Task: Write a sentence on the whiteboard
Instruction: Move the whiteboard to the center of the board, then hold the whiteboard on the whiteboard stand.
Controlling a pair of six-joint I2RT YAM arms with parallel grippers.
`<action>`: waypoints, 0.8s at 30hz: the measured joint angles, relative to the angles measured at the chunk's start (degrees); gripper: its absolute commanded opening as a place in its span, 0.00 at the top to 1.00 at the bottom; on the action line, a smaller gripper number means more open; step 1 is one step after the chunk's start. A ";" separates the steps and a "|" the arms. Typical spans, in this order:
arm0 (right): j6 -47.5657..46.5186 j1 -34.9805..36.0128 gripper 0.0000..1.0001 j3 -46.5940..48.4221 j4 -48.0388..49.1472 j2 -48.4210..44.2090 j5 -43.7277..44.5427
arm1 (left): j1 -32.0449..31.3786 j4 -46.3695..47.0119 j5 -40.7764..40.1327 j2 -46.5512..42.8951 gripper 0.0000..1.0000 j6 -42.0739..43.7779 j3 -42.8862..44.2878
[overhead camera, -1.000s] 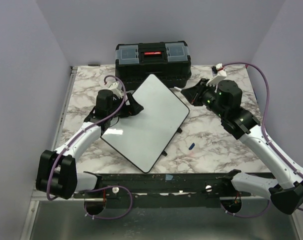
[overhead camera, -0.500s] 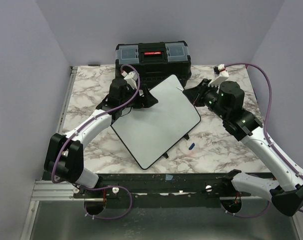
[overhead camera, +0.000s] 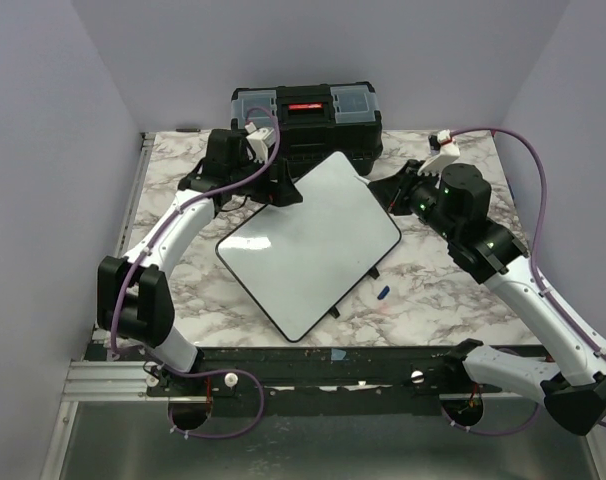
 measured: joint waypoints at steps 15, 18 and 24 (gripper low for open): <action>0.00 0.00 0.99 0.00 -0.13 1.64 -0.92 | 6.23 -6.93 9.01 3.63 0.27 4.28 1.66; 0.02 0.00 0.99 0.00 -0.15 1.90 -1.11 | 6.23 -7.43 10.16 4.57 0.32 4.61 1.66; 0.00 0.00 0.99 0.00 -0.11 2.47 -3.08 | 6.29 -7.39 11.56 6.14 0.44 4.55 1.51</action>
